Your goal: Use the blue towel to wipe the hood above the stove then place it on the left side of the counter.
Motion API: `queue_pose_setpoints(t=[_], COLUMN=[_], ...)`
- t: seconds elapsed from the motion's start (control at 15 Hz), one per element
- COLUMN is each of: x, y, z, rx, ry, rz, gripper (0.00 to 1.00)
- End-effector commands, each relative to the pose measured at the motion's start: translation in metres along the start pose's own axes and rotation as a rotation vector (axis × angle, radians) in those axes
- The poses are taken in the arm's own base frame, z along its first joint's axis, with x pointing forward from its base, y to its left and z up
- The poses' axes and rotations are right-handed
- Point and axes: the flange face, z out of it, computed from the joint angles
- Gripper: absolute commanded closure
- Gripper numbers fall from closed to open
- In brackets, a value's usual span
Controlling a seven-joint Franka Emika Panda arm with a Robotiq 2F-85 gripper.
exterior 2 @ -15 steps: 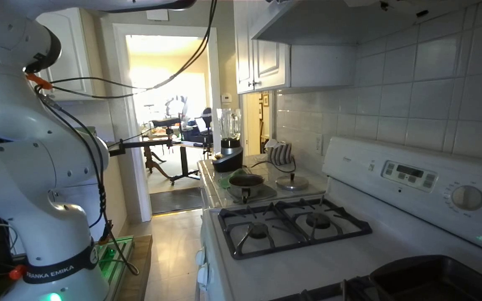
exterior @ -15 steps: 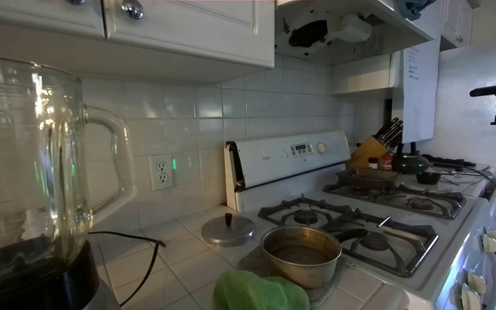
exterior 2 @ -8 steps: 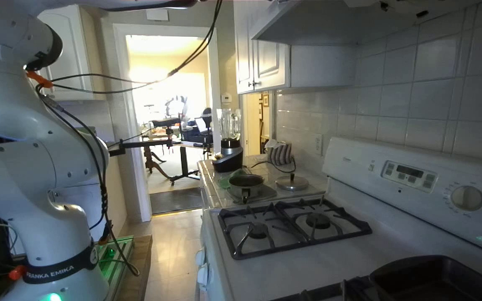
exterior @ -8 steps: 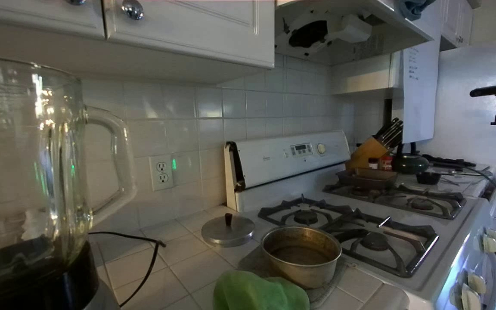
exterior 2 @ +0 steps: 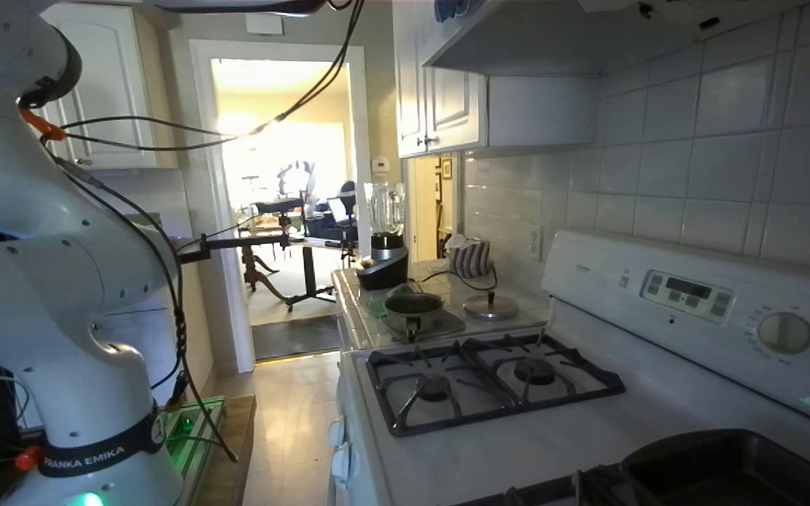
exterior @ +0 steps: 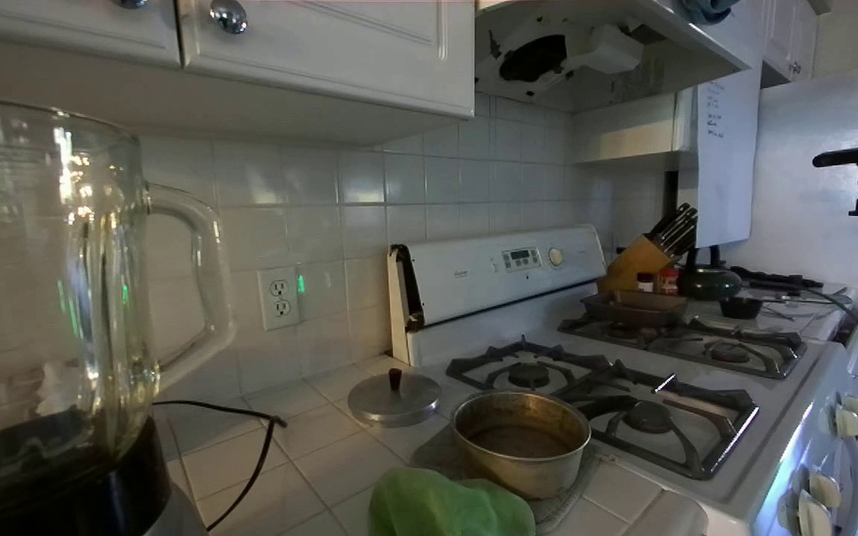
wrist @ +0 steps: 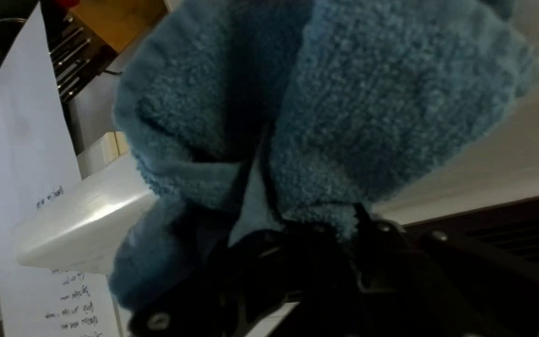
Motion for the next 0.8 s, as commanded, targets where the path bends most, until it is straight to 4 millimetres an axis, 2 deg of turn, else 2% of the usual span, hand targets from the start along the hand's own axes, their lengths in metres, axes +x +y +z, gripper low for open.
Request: queue_pose_setpoints(t=[0.0,0.73], x=[-0.0119,-0.0066], y=[-0.0180,-0.0168], z=[0.0070,0.0007], rx=[0.061,0.203], ry=[-0.107,-0.282], rz=[-0.065,-0.289], gripper=[0.97,0.97])
